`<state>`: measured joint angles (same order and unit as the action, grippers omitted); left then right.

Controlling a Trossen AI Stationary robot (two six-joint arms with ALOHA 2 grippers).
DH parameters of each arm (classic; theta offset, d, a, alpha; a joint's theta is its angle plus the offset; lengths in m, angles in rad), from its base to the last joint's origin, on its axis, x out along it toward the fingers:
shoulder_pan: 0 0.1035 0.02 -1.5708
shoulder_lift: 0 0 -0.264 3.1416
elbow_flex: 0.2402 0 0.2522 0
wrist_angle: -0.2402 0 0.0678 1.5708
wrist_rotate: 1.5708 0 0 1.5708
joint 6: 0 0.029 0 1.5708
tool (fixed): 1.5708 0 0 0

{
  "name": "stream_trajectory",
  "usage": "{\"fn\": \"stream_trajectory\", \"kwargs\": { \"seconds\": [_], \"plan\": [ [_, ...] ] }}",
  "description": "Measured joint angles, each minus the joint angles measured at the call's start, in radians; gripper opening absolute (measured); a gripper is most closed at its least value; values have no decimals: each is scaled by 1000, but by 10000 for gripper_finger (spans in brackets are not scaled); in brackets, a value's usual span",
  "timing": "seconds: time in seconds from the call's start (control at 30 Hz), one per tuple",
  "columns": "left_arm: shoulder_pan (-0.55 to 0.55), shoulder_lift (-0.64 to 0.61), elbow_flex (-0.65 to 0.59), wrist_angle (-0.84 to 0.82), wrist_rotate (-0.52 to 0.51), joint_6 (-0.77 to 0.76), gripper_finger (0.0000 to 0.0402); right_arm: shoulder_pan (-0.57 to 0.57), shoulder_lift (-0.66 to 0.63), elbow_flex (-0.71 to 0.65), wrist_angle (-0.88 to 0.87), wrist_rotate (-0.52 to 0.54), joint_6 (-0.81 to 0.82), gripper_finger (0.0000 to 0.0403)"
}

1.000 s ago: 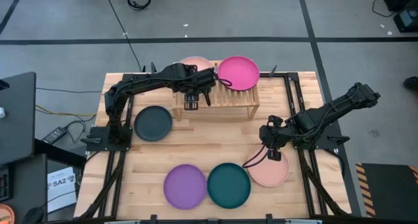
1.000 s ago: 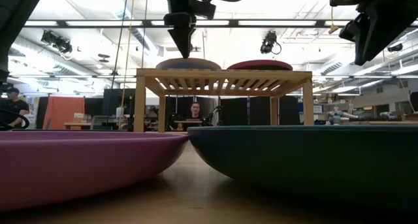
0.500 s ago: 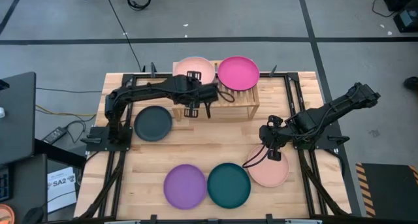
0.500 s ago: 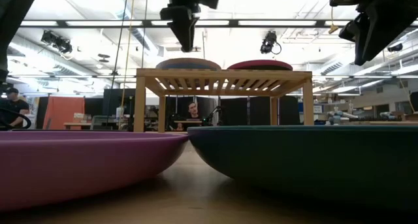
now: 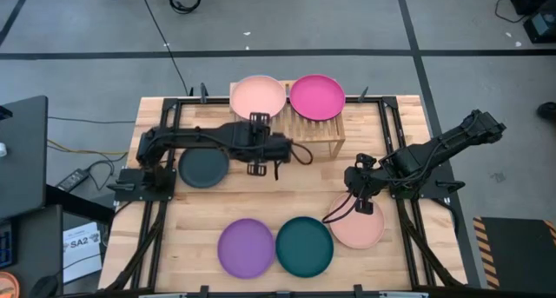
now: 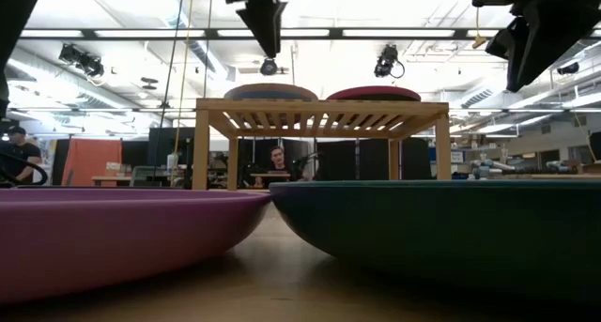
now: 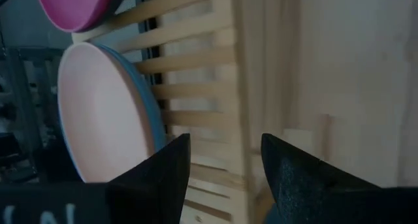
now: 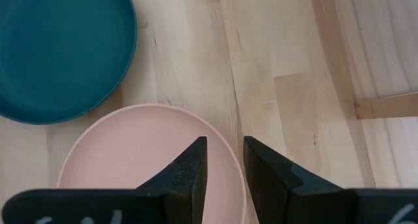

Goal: Place and stack plates onto a shelf
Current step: Stack the black plate on the pink plate on the shelf

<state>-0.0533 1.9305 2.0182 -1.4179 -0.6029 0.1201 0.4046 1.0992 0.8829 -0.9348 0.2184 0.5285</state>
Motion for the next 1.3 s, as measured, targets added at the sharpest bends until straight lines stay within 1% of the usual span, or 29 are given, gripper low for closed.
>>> {"fn": "stream_trajectory", "kwargs": {
  "seconds": [0.17,0.33,0.4,0.47,0.53,0.63,0.8,0.87,0.93,1.1,1.2,1.3],
  "plan": [
    [-53,0,0,-73,9,-145,194,0,0,0,0,0,0,105],
    [-97,0,0,-154,75,-317,194,0,0,0,0,0,0,105],
    [-112,0,0,-152,108,-366,194,0,0,0,0,0,0,105],
    [-130,0,1,-154,132,-390,194,0,0,0,0,0,0,105],
    [-150,0,0,-153,134,-397,194,0,0,0,0,0,0,105],
    [-175,0,0,-153,142,-371,194,0,0,0,2,0,0,105],
    [-186,-26,-19,-151,224,-339,194,0,0,0,3,0,0,105],
    [-184,-73,-79,-152,230,-347,194,0,0,0,4,0,0,105],
    [-179,-139,-178,-152,232,-383,194,0,0,0,5,0,0,105],
    [-177,-351,-499,-139,234,-592,194,0,0,0,7,0,-12,105],
    [-184,-472,-689,-71,246,-714,194,0,0,0,9,0,-23,105],
    [-194,-568,-846,13,294,-794,194,0,0,0,33,0,-26,105]
  ]
}}
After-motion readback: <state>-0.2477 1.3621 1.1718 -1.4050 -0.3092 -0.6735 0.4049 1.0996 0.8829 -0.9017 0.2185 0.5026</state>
